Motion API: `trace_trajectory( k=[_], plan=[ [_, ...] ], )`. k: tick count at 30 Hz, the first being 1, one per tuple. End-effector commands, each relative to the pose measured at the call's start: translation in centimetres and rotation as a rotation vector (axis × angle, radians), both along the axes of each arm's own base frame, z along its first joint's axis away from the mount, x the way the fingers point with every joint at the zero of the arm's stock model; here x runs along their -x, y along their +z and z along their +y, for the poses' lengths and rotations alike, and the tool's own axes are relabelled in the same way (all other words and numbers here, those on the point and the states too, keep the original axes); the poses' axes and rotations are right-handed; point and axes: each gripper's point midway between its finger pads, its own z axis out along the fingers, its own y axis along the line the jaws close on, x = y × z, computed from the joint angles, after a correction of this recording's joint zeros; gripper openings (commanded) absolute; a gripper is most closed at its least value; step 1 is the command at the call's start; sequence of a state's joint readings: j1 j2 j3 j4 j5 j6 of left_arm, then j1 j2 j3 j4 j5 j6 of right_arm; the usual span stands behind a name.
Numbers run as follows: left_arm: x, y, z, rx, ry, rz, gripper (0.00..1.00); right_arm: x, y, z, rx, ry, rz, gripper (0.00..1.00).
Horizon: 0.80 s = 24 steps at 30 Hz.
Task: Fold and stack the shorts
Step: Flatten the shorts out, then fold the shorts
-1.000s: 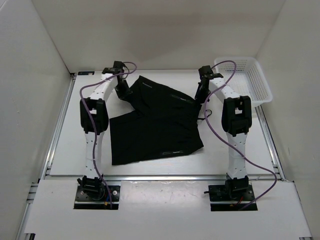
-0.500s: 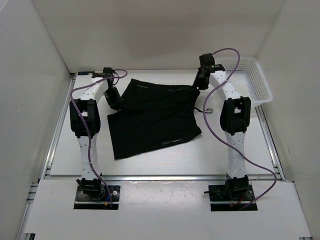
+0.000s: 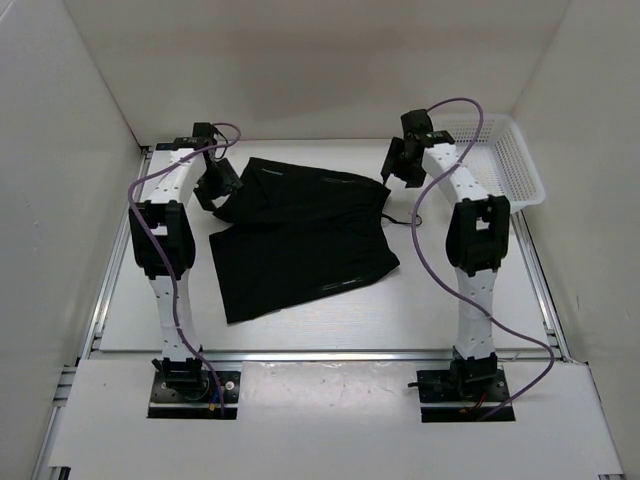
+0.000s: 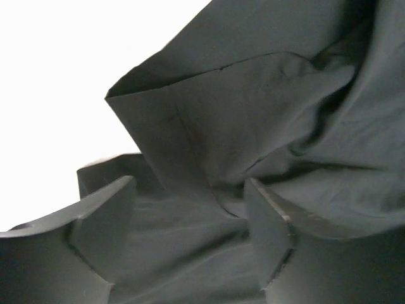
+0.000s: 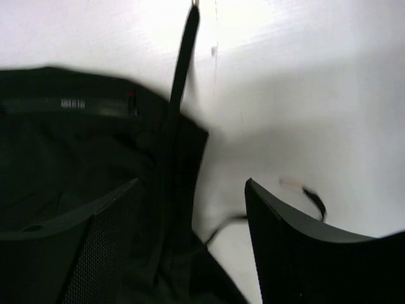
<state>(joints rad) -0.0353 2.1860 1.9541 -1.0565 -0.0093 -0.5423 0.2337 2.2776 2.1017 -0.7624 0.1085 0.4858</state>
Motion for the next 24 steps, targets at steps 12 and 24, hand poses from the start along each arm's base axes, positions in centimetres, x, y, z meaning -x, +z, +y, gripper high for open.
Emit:
trace_trajectory(
  k=[12, 24],
  plan=[
    [7.7, 4.7, 1.9, 0.001, 0.154, -0.058, 0.73, 16.7, 4.2, 1.7, -0.213, 0.076, -0.006, 0.7],
    [26.4, -1.1, -2.4, 0.241, 0.3, 0.125, 0.81, 23.8, -2.4, 3.7, -0.445, 0.064, 0.164, 0.72]
  ],
)
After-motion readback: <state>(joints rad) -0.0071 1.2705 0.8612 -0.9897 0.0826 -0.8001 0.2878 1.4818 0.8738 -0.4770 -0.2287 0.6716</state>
